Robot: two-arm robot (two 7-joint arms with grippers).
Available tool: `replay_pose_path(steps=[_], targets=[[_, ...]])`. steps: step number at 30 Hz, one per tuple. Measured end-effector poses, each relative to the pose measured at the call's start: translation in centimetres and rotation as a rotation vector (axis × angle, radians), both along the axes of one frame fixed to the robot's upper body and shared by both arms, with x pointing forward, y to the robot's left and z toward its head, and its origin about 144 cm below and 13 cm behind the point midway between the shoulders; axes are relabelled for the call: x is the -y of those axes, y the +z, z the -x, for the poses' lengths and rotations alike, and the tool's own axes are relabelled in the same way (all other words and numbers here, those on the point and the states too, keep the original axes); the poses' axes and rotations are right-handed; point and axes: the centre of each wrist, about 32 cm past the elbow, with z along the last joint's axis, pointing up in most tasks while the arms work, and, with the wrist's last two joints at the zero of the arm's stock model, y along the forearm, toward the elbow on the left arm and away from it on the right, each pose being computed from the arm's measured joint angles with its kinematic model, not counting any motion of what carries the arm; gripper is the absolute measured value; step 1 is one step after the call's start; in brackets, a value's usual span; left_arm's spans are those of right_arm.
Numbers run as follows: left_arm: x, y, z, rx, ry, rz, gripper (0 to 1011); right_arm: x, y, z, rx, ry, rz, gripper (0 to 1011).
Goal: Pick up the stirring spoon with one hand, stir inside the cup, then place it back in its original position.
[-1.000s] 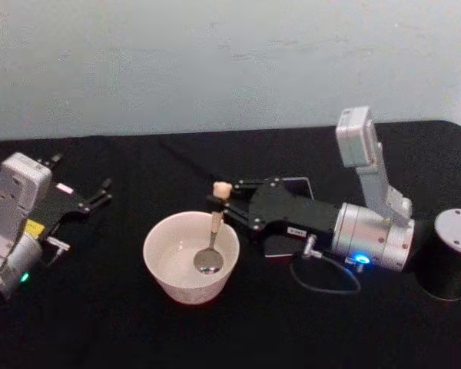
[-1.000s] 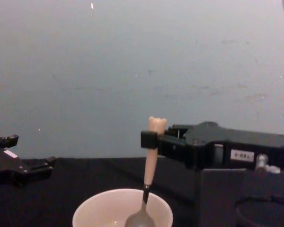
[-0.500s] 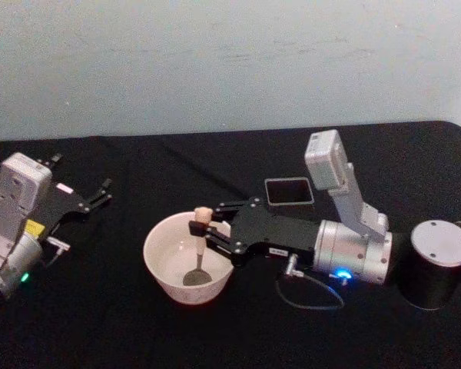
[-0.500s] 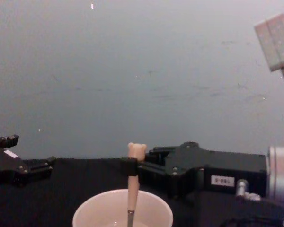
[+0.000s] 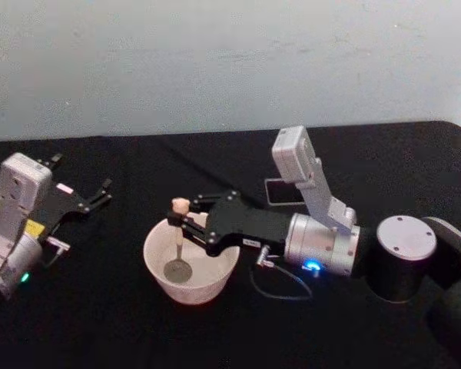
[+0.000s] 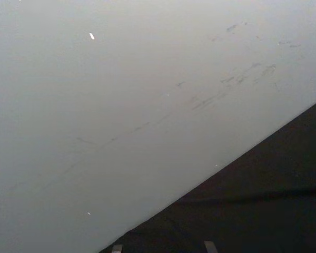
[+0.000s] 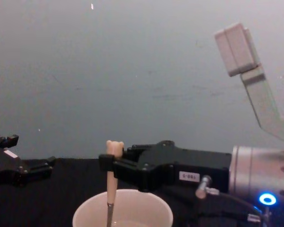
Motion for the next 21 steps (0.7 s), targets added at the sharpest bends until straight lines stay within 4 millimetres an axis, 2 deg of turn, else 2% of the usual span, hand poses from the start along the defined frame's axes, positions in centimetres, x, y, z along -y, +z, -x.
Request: replay_pose_path(steps=[11, 21], targets=[[0.0, 0.0, 0.0, 0.0, 0.0, 0.0, 1001, -1.0, -0.2, -1.6, 0.003, -0.092, -0.006, 214], [0.0, 0.0, 0.0, 0.0, 0.0, 0.0, 1001, -0.5, -0.3, -2.3, 0.025, -0.16, 0.008, 214]])
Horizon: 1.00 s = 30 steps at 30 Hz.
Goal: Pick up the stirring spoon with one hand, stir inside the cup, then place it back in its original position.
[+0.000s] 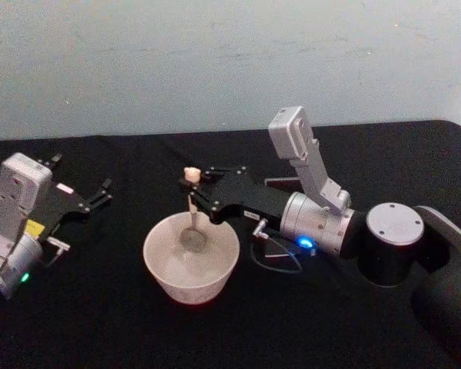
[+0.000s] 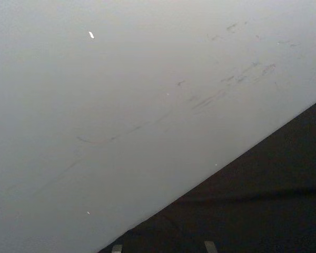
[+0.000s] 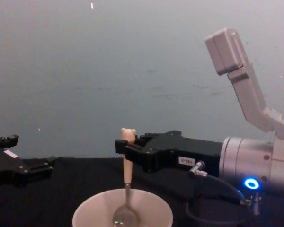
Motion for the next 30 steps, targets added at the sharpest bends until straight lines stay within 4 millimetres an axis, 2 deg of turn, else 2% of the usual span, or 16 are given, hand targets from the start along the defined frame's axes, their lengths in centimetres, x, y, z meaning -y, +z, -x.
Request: replay_pose_path(steps=[12, 22, 30], targets=[[0.0, 0.0, 0.0, 0.0, 0.0, 0.0, 1001, 1.7, 0.2, 0.2, 0.017, -0.013, 0.013, 214], [0.0, 0.0, 0.0, 0.0, 0.0, 0.0, 1001, 3.4, 0.7, 2.8, -0.017, 0.077, 0.005, 214], [0.0, 0.0, 0.0, 0.0, 0.0, 0.0, 1001, 3.0, 0.9, 4.2, -0.036, 0.145, -0.01, 214]])
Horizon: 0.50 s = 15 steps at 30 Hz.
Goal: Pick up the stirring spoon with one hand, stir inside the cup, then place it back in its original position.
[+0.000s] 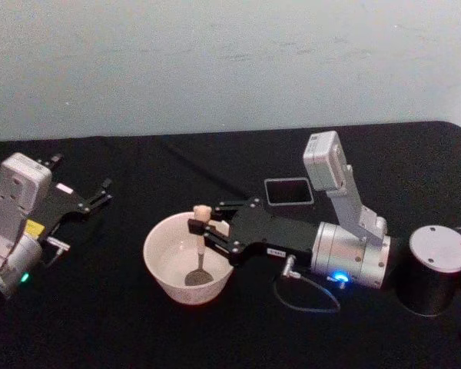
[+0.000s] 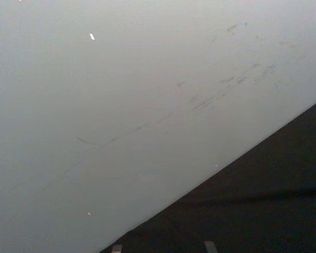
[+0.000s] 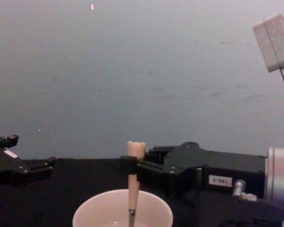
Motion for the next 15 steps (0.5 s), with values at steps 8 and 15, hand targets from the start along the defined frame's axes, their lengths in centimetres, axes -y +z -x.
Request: replay_pose_path(steps=[8, 15], targets=[[0.0, 0.0, 0.0, 0.0, 0.0, 0.0, 1001, -1.7, 0.0, 0.0, 0.0, 0.029, -0.011, 214], [0.0, 0.0, 0.0, 0.0, 0.0, 0.0, 1001, -3.7, -0.1, -1.2, 0.015, 0.002, -0.008, 214]])
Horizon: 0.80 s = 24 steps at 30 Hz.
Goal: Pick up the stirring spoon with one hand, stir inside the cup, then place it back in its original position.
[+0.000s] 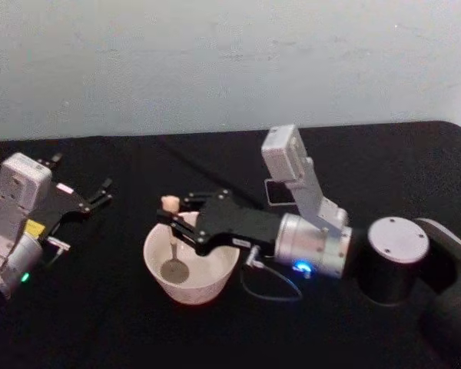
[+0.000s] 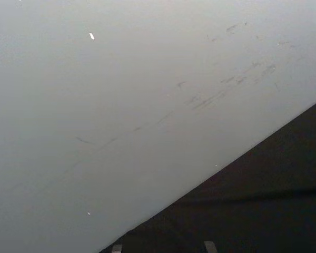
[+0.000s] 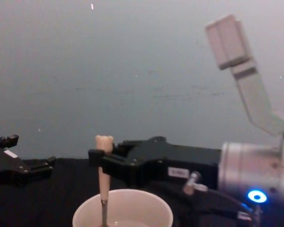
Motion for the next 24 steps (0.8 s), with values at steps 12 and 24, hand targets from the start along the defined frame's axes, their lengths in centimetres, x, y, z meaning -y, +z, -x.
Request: replay_pose_path(steps=[12, 24], targets=[[0.0, 0.0, 0.0, 0.0, 0.0, 0.0, 1001, -1.4, 0.2, -2.6, 0.005, -0.092, 0.009, 214], [0.0, 0.0, 0.0, 0.0, 0.0, 0.0, 1001, 0.4, 0.6, -2.7, 0.018, -0.133, 0.018, 214]])
